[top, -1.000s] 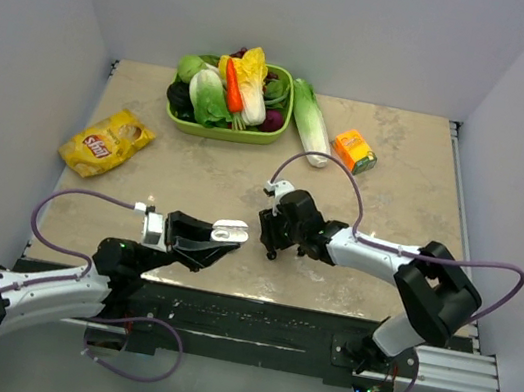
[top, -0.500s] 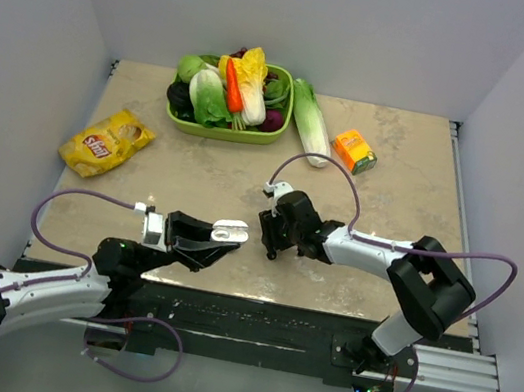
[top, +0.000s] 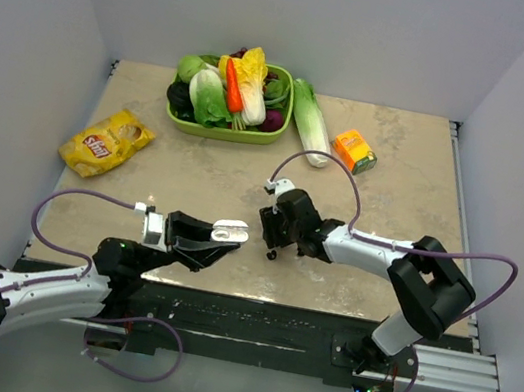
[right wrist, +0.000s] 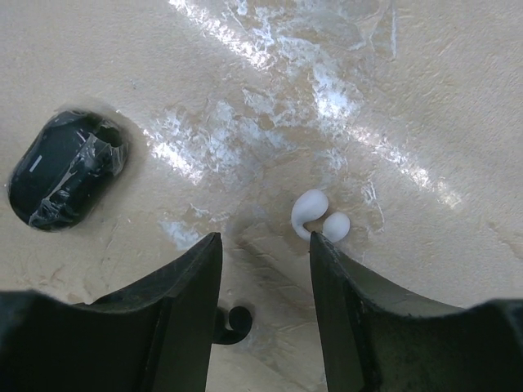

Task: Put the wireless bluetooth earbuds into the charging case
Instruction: Pick up the earbud from the center of the board.

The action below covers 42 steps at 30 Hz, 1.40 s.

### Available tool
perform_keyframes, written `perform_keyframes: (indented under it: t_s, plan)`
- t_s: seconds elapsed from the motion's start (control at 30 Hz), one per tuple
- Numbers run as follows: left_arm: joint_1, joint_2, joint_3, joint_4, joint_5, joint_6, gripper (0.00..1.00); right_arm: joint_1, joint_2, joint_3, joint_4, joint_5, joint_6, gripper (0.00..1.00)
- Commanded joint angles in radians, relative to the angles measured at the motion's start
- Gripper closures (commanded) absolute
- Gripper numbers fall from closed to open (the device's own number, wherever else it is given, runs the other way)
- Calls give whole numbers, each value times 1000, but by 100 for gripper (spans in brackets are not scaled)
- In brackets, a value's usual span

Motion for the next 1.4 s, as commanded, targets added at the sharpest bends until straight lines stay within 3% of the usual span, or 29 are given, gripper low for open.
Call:
perform_keyframes:
  t_s: [0.0, 0.27, 0.97, 1.37]
  plan:
    - [-4, 3, -202, 223, -3, -1, 100, -4, -7, 45, 24, 31, -8, 50]
    - [-4, 17, -208, 242, -2, -3, 100, -4, 18, 62, 21, 73, -7, 51]
    - [-4, 24, -211, 246, 1, 2, 100, -7, 67, 103, 0, 197, -25, 66]
    - [-5, 9, -210, 237, 7, 2, 100, -9, 71, 98, 0, 205, -21, 81]
